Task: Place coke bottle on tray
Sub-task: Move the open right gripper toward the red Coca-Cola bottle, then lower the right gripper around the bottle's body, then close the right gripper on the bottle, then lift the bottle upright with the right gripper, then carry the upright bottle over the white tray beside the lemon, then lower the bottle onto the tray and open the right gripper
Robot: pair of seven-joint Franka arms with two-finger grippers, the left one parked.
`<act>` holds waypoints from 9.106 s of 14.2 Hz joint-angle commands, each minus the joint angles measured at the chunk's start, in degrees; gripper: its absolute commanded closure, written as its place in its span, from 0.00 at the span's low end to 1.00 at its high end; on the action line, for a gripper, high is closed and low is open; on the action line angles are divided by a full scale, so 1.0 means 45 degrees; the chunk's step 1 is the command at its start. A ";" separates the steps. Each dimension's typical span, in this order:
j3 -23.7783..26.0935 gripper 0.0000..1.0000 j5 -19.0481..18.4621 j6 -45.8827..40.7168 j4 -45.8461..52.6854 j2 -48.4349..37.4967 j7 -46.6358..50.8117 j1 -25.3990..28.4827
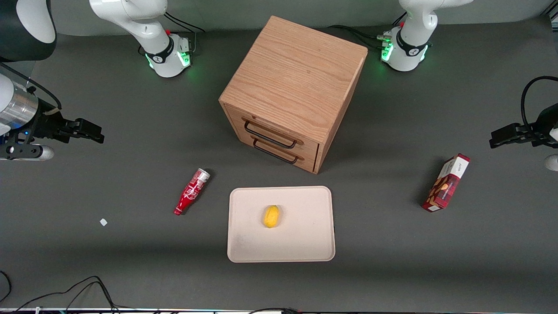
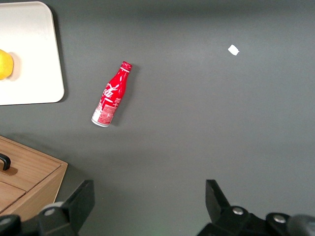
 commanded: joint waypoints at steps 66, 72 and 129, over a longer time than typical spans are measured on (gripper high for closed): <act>0.1397 1.00 -0.1970 0.9888 -0.3683 0.5999 0.9828 0.1269; 0.2253 1.00 -0.0822 0.5808 -0.3176 0.2953 0.7585 0.0043; 0.0284 0.00 -0.1287 0.8300 0.8174 1.3553 0.4398 0.4960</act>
